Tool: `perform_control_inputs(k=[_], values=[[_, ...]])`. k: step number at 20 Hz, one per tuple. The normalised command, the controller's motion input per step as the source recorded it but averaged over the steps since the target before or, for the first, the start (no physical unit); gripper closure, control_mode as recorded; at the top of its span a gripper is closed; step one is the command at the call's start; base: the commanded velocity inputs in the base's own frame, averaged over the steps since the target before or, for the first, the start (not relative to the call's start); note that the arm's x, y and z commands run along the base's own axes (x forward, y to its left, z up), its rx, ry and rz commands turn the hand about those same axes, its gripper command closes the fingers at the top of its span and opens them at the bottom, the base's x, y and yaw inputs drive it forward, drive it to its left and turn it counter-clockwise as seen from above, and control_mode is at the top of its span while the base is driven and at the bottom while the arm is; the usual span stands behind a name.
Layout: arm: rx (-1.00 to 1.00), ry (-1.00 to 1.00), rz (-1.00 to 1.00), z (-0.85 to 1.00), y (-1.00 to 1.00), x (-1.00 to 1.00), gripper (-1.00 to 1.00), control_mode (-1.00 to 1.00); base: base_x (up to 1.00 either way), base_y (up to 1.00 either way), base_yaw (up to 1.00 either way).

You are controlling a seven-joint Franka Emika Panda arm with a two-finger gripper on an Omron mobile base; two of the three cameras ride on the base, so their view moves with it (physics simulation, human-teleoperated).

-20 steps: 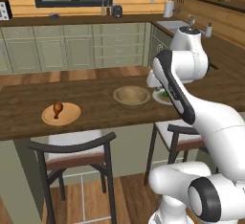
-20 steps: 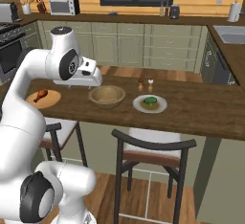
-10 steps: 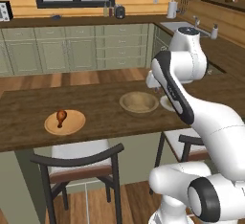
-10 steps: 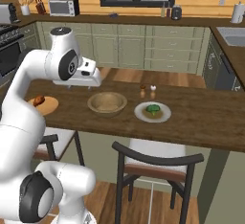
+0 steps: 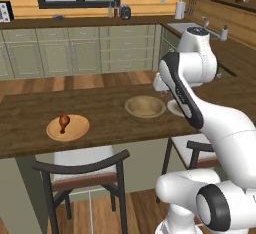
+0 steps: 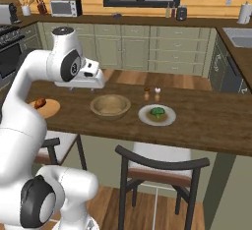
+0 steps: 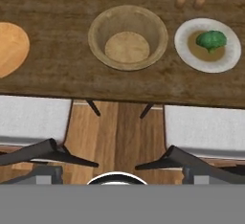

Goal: Pick the chicken drumstick and broccoli from their plates and place them in the bowl. Then put the bowl in the fridge.

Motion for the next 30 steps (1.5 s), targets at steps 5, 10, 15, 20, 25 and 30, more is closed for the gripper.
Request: perform_control_inputs(k=[5,10,15,20,25,30], values=[[0.00,0.00,-0.05,0.00,-0.75,0.28,-1.00,-1.00,0.00,0.00,0.00],[0.04,0.00,-0.19,-0.07,-1.00,0.18,-1.00,-1.00,0.00,0.00,0.00],[0.12,0.00,-0.29,-0.40,-0.98,0.55,-1.00,-1.00,0.00,0.00,0.00],[0.03,0.00,-0.39,-0.67,-0.58,0.59,-1.00,-1.00,0.00,0.00,0.00],[0.04,-0.01,-0.35,-0.51,-0.04,0.93,-1.00,-1.00,0.00,0.00,0.00],[0.14,0.00,-0.21,-0.39,-0.07,0.54,-1.00,-1.00,0.00,0.00,0.00]])
